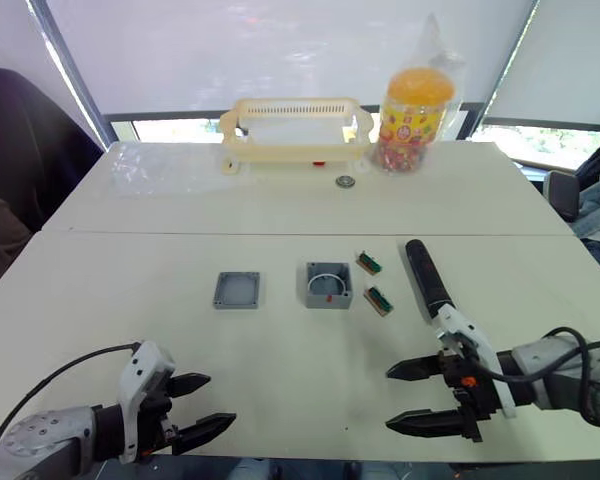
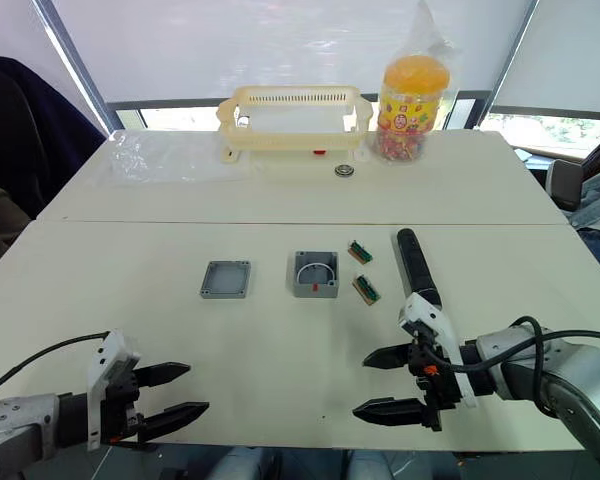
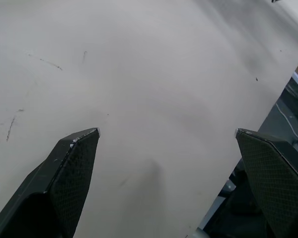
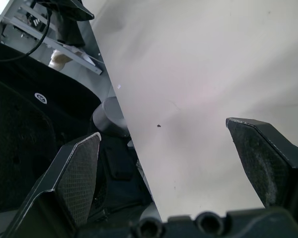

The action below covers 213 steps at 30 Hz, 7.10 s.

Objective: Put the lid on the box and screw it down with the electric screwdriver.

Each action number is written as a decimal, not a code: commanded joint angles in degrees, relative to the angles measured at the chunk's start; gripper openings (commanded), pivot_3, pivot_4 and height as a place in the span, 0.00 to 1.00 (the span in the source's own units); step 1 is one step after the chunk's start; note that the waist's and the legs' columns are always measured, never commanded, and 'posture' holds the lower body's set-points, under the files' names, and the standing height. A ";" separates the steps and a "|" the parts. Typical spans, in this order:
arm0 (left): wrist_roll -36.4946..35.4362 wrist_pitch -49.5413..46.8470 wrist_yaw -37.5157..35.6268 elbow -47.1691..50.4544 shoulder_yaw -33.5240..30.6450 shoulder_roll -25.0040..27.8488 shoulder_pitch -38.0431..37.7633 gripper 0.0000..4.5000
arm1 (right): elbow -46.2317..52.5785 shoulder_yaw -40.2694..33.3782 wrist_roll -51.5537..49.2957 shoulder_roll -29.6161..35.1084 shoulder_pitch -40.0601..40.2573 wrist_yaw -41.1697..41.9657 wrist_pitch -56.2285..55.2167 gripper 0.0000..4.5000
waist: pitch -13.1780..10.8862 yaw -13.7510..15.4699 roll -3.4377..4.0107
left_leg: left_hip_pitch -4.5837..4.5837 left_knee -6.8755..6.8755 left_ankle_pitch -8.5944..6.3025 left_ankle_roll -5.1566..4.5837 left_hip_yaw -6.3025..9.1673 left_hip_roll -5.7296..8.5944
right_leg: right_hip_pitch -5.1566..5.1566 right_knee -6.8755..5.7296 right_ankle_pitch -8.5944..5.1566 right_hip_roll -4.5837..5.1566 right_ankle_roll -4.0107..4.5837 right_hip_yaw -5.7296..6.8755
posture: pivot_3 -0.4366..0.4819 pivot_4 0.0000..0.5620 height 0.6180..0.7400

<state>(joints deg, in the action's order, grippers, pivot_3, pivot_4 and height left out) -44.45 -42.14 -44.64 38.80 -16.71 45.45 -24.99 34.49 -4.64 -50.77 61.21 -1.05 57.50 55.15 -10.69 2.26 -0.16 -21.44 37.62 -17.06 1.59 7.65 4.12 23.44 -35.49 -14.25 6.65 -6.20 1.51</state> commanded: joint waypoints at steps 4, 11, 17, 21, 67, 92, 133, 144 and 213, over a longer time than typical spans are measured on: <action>0.85 1.69 -0.10 0.82 -1.42 -0.16 -0.46 1.00 | 0.11 0.41 0.15 -0.48 -1.02 0.17 -0.30 0.99 | 0.00 0.02 0.00 | 0.00 0.00 0.00 0.00 0.00 0.00 | 0.00 0.01 0.00 0.00 0.00 0.00 | 0.48 0.27 1.00; -0.64 0.71 0.74 1.13 -2.53 -0.79 -0.36 1.00 | -0.22 1.04 0.57 -0.67 -1.80 -0.20 -0.30 0.99 | 0.00 0.01 0.00 | 0.00 0.00 0.00 0.00 0.00 0.00 | 0.00 0.00 0.00 0.00 0.00 0.00 | 0.48 0.27 1.00; -2.28 0.60 0.21 0.23 -3.67 -0.39 1.77 1.00 | -1.88 1.61 0.27 -1.96 -4.65 0.71 -0.30 0.99 | -0.01 0.00 0.00 | 0.00 0.00 0.00 0.00 0.00 0.01 | 0.00 -0.01 0.00 0.01 0.00 0.00 | 0.48 0.27 1.00; 2.23 1.88 -0.39 -1.66 -3.66 2.23 2.47 1.00 | -2.45 1.14 1.37 -1.70 -6.28 -1.41 0.77 0.99 | -0.01 -0.02 0.00 | 0.01 0.00 0.00 0.00 0.02 0.00 | 0.00 -0.01 0.00 -0.02 0.00 0.01 | 0.48 0.27 1.00; 47.30 21.20 -34.87 -68.43 52.70 -24.44 91.35 0.88 | 15.84 -0.44 -10.95 -13.97 -7.40 -38.64 14.01 1.00 | -0.18 -1.66 -0.27 | -0.89 0.64 0.30 0.03 -0.07 0.26 | 0.85 -0.70 0.56 -0.07 -0.62 0.01 | 0.48 0.27 1.00; 51.08 -16.34 -29.51 -41.26 54.37 -25.60 83.34 0.01 | 14.86 -1.35 -14.99 -12.19 -5.94 -43.03 12.22 1.00 | -0.16 -2.88 -0.26 | -0.89 0.67 0.31 0.03 -0.01 0.26 | 0.85 -0.80 0.63 -0.08 -0.68 -0.01 | 0.48 0.27 1.00; 18.86 -38.14 -22.68 -21.83 21.62 -1.67 80.93 0.99 | 5.92 -8.68 -22.84 -8.31 -11.77 -31.26 7.82 1.00 | -0.14 -3.04 -0.26 | -0.59 0.61 0.41 0.08 0.00 0.15 | 0.80 -0.97 0.64 -0.09 -0.65 -0.25 | 0.48 0.27 1.00; 23.19 -38.01 -6.11 -44.58 10.23 8.15 72.99 0.99 | -5.33 0.90 -13.44 -3.32 -32.02 -13.87 6.20 1.00 | -0.17 -3.55 -0.30 | -0.62 0.55 0.48 0.21 -0.20 0.20 | 1.02 -0.99 0.67 -0.17 -0.61 -0.47 | 0.48 0.27 1.00; 20.58 -23.00 19.85 -31.20 -5.83 -13.67 75.16 0.02 | -24.89 -8.10 -6.75 -40.38 -51.86 -41.04 17.12 1.00 | -0.16 -3.10 -0.66 | -0.25 0.34 0.73 0.64 -0.91 0.03 | 1.36 -1.49 0.98 -0.21 -0.43 -1.29 | 0.48 0.27 1.00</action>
<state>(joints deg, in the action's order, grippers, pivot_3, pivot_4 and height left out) -22.17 -67.97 -24.71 4.61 -20.49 32.03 50.16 10.95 -11.87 -57.06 21.70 -50.86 17.20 72.69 -10.84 -0.83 -0.82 -21.69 37.96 -16.33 2.22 6.71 4.16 24.81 -36.98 -13.28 6.45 -6.63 0.19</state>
